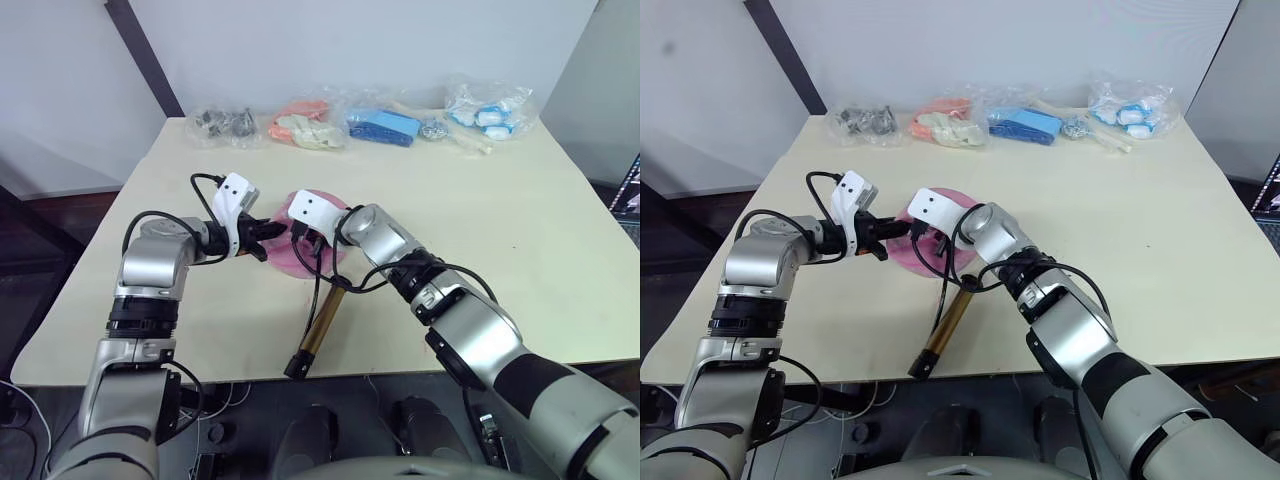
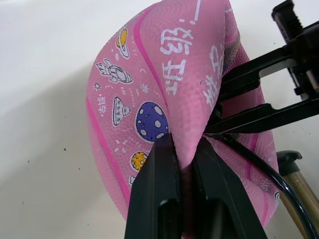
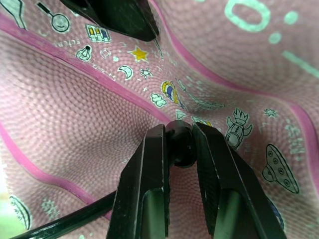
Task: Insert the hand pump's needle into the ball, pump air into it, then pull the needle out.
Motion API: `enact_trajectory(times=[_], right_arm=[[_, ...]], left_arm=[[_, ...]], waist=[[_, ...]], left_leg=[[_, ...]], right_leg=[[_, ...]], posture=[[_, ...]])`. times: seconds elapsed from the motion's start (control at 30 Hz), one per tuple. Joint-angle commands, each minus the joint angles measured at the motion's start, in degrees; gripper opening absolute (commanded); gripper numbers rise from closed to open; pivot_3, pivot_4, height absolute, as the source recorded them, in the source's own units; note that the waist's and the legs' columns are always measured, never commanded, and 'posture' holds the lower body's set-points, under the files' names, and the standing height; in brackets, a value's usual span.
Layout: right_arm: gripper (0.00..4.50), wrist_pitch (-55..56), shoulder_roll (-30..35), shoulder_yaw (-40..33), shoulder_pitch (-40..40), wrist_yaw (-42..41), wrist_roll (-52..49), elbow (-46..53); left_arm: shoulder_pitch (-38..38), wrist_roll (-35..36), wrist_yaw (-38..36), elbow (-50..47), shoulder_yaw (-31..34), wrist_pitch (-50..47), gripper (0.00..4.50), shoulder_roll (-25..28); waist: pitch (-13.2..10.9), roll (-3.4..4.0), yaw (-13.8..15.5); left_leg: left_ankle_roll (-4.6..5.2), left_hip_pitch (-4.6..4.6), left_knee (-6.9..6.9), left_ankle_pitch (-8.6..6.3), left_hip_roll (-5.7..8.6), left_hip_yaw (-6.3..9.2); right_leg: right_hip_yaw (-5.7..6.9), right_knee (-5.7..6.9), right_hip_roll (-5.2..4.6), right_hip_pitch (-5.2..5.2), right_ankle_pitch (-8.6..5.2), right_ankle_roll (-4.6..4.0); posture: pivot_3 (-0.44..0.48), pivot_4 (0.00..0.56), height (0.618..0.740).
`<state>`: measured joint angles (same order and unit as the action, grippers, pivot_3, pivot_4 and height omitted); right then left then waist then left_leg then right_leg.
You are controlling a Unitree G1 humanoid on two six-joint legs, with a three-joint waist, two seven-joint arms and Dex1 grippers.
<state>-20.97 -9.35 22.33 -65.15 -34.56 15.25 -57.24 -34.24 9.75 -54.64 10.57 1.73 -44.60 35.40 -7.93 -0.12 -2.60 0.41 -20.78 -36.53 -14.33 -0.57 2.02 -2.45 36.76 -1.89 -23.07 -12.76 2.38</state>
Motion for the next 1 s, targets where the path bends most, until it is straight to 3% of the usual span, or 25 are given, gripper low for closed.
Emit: enact_trajectory(times=[0.03, 0.63, 1.0], right_arm=[[0.24, -0.2, -7.0, 2.1, 2.0, 1.3, 1.6, -9.8], [0.24, 3.6, -7.2, 0.8, 3.0, 3.7, -0.3, -11.9], [0.24, -5.3, -3.1, -1.1, 5.3, -1.0, -5.1, 8.3]], left_arm=[[1.8, 4.2, -3.6, -4.2, -4.7, -1.2, 0.00, -3.5], [2.8, 4.6, -0.3, -7.1, -1.5, -3.2, 0.00, -2.7], [1.2, 1.9, 0.3, -5.7, -3.0, 1.8, 0.00, -1.4]], waist=[[0.1, 0.04, 0.0], [0.1, 0.16, -0.9], [-0.5, -0.01, -0.7]], left_leg=[[0.00, 0.00, 0.01, 0.00, 0.00, 0.00], [0.00, 0.11, 0.03, 0.00, 0.04, 0.10], [0.00, -0.21, 0.03, 0.00, 0.05, 0.27]], right_leg=[[0.00, 0.00, 0.00, 0.00, -0.04, 0.01], [0.06, -0.03, -0.09, 0.17, -0.14, 0.04], [0.22, -0.03, -0.07, -0.02, -0.15, 0.03]], posture=[[0.000, 0.150, 0.740], [0.000, 0.150, 0.740], [0.000, 0.150, 0.740]])
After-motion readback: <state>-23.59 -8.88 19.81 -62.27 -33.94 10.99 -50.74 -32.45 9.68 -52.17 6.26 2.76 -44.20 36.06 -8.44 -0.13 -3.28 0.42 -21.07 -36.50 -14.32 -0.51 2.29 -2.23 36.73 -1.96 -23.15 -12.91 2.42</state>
